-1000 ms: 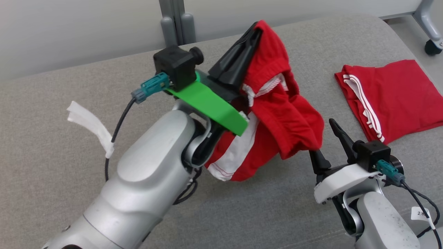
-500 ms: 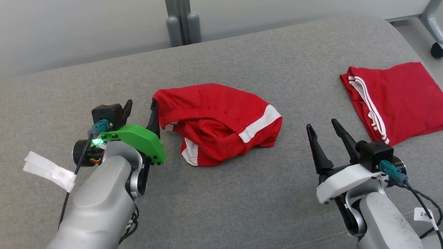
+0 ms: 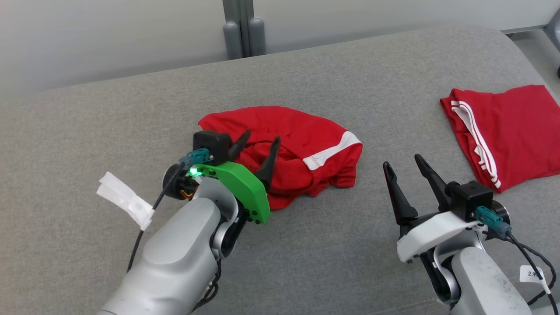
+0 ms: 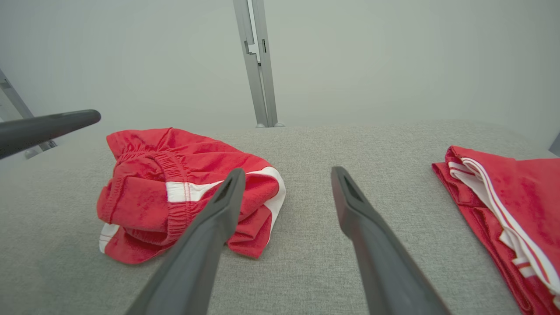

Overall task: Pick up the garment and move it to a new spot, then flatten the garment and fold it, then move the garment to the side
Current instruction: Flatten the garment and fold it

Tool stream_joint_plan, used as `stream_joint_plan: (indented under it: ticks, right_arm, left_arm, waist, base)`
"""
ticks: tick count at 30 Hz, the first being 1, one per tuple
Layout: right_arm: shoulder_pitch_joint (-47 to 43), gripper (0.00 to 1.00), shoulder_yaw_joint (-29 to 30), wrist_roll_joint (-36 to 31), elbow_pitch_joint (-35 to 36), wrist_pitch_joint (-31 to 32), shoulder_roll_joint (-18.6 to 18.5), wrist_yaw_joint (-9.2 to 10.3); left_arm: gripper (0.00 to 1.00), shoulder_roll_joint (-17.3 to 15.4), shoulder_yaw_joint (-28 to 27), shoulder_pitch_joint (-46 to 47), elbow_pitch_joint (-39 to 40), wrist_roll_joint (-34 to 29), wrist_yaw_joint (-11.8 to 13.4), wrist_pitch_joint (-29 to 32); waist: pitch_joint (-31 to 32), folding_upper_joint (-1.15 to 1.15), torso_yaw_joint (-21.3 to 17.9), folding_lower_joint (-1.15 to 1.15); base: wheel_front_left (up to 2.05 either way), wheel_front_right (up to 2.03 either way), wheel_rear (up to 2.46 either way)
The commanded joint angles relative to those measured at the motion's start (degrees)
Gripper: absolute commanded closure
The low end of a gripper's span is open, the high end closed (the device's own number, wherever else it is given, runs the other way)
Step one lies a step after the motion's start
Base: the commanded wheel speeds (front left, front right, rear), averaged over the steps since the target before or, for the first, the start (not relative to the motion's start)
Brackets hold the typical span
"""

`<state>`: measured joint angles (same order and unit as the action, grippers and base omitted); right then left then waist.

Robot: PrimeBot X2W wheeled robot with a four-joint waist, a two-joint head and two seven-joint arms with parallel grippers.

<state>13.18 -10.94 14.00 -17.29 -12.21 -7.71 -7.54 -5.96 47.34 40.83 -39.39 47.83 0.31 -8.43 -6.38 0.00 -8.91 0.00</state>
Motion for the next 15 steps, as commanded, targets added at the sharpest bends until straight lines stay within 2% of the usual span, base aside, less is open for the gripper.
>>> stream_joint_plan:
  ticks: [1, 4, 8, 13, 15]
  right_arm:
    - [-0.47, 0.0, -0.07, 0.25, 0.17, -0.02, 0.0, 0.11]
    - [-0.52, 0.0, 0.01, 0.11, 0.36, 0.0, 0.1, 0.11]
    - [0.16, 0.0, -0.19, 0.3, 0.38, -0.14, 0.12, 0.11]
    - [0.91, 0.0, -0.3, 0.49, 0.22, -0.56, 0.43, 0.11]
    - [1.05, 0.0, -0.13, 0.41, 0.03, -0.71, 0.54, 0.11]
  left_arm:
    - [0.0, 0.55, 0.43, -0.94, 0.14, 1.12, -1.04, 1.16]
    - [0.0, 1.46, 0.84, -1.65, 0.17, 3.77, -3.23, 4.3]
    - [0.0, 2.13, 2.44, -1.32, -1.67, 5.51, -4.19, 8.7]
    - [0.0, 2.63, 3.42, 0.53, -4.12, 6.34, -3.29, 10.26]
    - [0.0, 2.77, 3.34, 0.91, -4.71, 7.32, -3.74, 10.72]
  waist:
    - [-0.26, 0.0, -0.7, 0.0]
    - [-0.65, 0.0, -1.58, 0.0]
    - [-1.51, 0.0, -3.08, 0.0]
    - [-2.87, 0.0, -5.22, 0.0]
    - [-3.43, 0.0, -5.92, 0.0]
  base:
    - [0.0, 0.0, 0.0]
    - [0.0, 0.0, 0.0]
    - [0.0, 0.0, 0.0]
    - [0.0, 0.0, 0.0]
    - [0.0, 0.0, 0.0]
